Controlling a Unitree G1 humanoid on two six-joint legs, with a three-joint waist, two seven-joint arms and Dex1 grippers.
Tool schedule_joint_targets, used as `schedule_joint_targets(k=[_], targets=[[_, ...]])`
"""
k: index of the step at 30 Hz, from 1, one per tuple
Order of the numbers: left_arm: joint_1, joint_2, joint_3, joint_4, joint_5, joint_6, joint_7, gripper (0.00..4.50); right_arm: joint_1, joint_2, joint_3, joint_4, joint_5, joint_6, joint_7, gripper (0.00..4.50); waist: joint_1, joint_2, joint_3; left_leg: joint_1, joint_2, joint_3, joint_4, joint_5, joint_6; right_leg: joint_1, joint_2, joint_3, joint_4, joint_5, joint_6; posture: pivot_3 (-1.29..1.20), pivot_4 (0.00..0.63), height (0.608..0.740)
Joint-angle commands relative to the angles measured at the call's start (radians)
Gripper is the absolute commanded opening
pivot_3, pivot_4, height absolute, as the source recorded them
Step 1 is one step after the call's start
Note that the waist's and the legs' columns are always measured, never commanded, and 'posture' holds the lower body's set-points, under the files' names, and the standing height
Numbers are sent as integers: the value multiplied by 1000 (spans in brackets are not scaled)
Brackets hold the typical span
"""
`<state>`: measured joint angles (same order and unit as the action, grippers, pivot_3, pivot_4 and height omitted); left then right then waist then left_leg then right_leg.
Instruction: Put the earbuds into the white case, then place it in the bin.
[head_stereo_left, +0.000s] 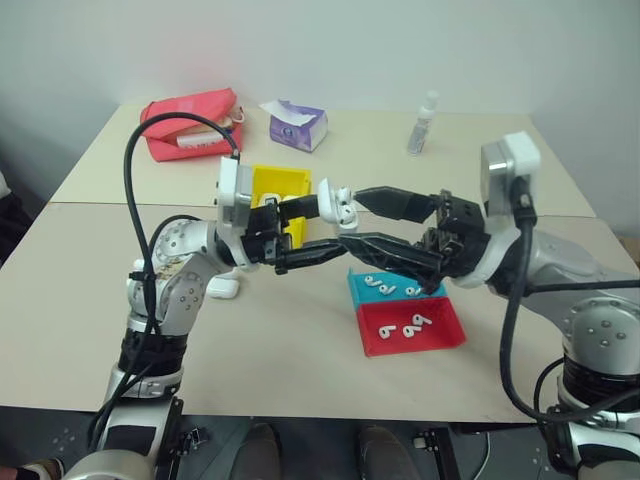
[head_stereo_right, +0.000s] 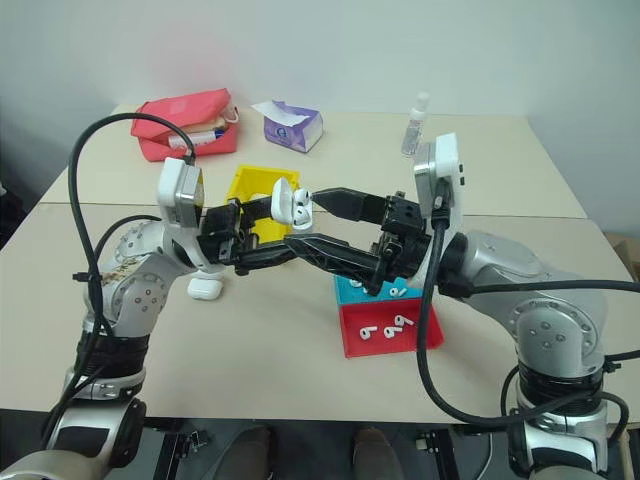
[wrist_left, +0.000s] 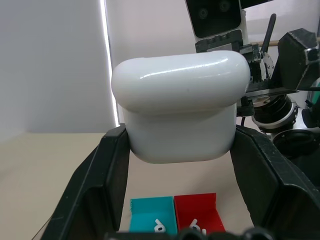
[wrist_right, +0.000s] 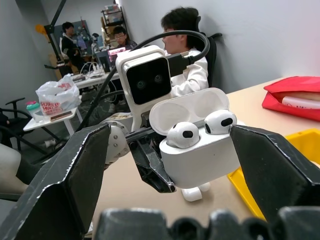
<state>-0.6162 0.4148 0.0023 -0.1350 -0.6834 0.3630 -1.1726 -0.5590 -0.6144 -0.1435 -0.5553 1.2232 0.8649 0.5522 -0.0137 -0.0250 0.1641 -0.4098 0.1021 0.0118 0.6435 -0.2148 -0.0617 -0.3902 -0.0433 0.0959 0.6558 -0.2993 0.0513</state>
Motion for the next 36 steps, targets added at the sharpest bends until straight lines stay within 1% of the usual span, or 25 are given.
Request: schedule_joint_targets(k=[1, 2, 5, 6, 8, 10, 14, 16, 17, 20, 23, 27, 29, 31, 36], targets=[[-5, -7, -4, 24, 9, -53, -43, 2745, -8, -7, -30, 13, 23, -19, 11, 4478, 0, 0, 0, 0, 0, 0, 0, 0, 0, 0, 0, 0, 0, 0, 0, 0, 150, 740], [-5, -6, -8, 36, 14, -61, -55, 2745, -12, -11, -35, 22, 17, -23, 19, 4478, 0, 0, 0, 0, 0, 0, 0, 0, 0, 0, 0, 0, 0, 0, 0, 0, 150, 740], [-5, -4, -10, 55, 22, -71, -75, 2745, -31, -27, -49, 46, 5, -34, 38, 3941, 0, 0, 0, 0, 0, 0, 0, 0, 0, 0, 0, 0, 0, 0, 0, 0, 150, 740], [-4, -3, -10, 62, 24, -74, -80, 2745, -40, -34, -54, 54, 1, -37, 44, 3665, 0, 0, 0, 0, 0, 0, 0, 0, 0, 0, 0, 0, 0, 0, 0, 0, 150, 740], [-9, 5, -23, 74, 37, -66, -80, 2745, -67, -51, -54, 75, -15, -34, 53, 3000, 0, 0, 0, 0, 0, 0, 0, 0, 0, 0, 0, 0, 0, 0, 0, 0, 150, 740], [-18, -2, -40, 86, 59, -69, -71, 2745, -113, -83, -27, 91, -61, -26, 72, 2277, 0, 0, 0, 0, 0, 0, 0, 0, 0, 0, 0, 0, 0, 0, 0, 0, 150, 740], [-36, -23, -80, 108, 108, -76, -55, 2745, -233, -128, 83, 112, -176, 2, 117, 899, -1, 0, 0, 0, 0, 0, 0, 0, 0, 0, 0, 0, 0, 0, 0, 0, 150, 740], [-42, -34, -98, 118, 129, -86, -56, 2745, -294, -132, 129, 129, -201, 27, 138, 152, 0, 0, 0, 0, 0, 0, 0, 0, 0, -1, 0, 0, 0, 0, 0, 0, 150, 740], [-45, -42, -103, 123, 136, -90, -55, 2745, -325, -127, 149, 137, -211, 42, 139, 35, -1, 0, 0, 0, 0, 0, 0, 0, 0, -1, 0, 0, 0, 0, 0, 0, 150, 740], [-50, -58, -107, 132, 146, -102, -53, 2745, -404, -121, 215, 152, -264, 80, 142, 35, 0, 0, 0, -1, 0, 0, 0, 0, 0, -2, 0, 0, 0, 0, 0, 0, 150, 740], [-51, -66, -105, 124, 146, -103, -48, 2745, -488, -149, 310, 160, -329, 140, 192, 35, 0, 0, 0, -4, 0, 0, 0, 0, 0, -5, 0, 0, 1, 0, 0, 0, 150, 740], [-42, -67, -92, 113, 156, -117, -28, 2745, -513, -186, 352, 176, -389, 147, 272, 35, 5, 0, 0, -6, 0, 0, 0, 0, 0, -6, 0, 0, 0, 0, 0, 0, 150, 740], [-35, -63, -82, 103, 155, -121, -18, 2745, -498, -229, 381, 175, -449, 128, 315, 35, 8, 0, 0, -7, 0, 0, 0, 0, 0, -7, 0, 0, 0, 0, 0, 0, 150, 740], [-28, -63, -73, 90, 152, -119, -4, 2745, -484, -251, 384, 182, -486, 119, 336, 35, 10, 0, 0, -7, 0, 0, 0, 0, 0, -7, 0, 0, 0, 0, 0, 0, 150, 740], [-8, -59, -42, 45, 143, -123, 58, 2745, -444, -267, 312, 203, -500, 126, 341, 35, 8, 1, 0, -6, 0, 1, 1, 0, 1, -8, 0, 0, 1, 0, 0, 0, 150, 740]])
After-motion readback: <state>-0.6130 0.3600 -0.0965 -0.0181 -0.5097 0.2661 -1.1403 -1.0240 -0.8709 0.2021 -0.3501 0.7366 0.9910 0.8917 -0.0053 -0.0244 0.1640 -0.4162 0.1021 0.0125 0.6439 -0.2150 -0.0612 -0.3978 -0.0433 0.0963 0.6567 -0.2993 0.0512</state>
